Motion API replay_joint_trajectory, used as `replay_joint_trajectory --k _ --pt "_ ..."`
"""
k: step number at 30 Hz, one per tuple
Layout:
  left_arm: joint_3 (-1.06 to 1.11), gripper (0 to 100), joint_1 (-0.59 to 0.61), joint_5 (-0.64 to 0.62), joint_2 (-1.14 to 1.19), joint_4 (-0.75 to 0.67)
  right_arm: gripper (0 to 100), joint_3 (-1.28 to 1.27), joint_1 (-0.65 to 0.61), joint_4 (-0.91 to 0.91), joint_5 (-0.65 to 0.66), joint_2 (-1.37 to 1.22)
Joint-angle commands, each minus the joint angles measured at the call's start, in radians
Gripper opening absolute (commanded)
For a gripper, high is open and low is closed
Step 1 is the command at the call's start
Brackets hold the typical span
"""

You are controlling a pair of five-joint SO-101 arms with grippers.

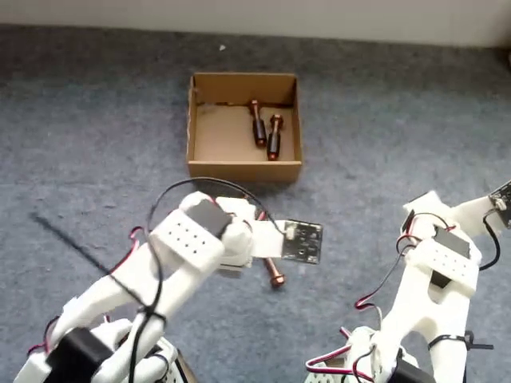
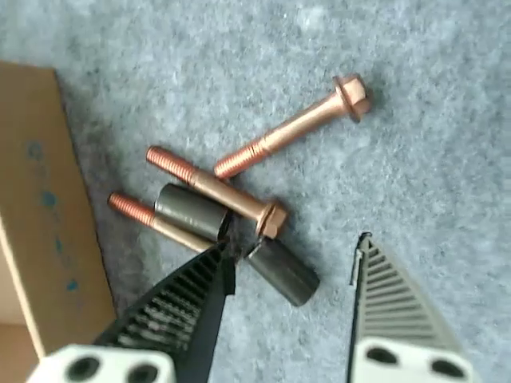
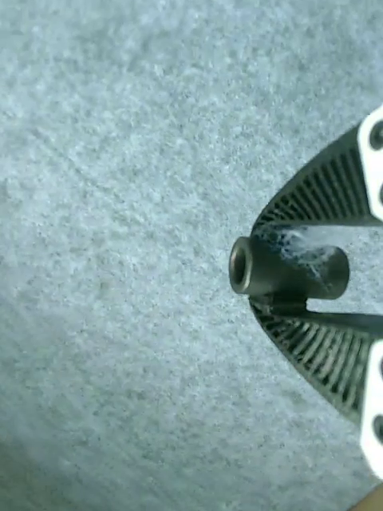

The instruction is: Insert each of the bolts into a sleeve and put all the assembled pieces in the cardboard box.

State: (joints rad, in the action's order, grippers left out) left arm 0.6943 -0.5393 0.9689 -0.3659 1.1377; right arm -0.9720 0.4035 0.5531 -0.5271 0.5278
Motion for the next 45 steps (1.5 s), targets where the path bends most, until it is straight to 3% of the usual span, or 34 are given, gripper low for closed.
replay_joint_trajectory --k 1,18,25,35,45 --pt "-0.081 26 -0.062 0.061 0.136 -0.089 0.5 0.031 0.033 -0.021 -0.011 0.042" --pt "-0.354 25 -0.124 0.104 0.568 -0.097 0.5 0.05 0.085 -0.019 -0.011 0.044" --pt "-0.394 16 -0.14 0.098 0.621 -0.098 0.5 0.05 0.085 -0.019 -0.011 0.044" --pt "-0.386 12 -0.223 -0.126 0.613 -0.097 0.5 0.05 0.085 -0.018 -0.011 0.047" --pt "-0.412 12 -0.216 -0.304 0.611 -0.098 0.5 0.05 0.085 -0.016 -0.011 0.048"
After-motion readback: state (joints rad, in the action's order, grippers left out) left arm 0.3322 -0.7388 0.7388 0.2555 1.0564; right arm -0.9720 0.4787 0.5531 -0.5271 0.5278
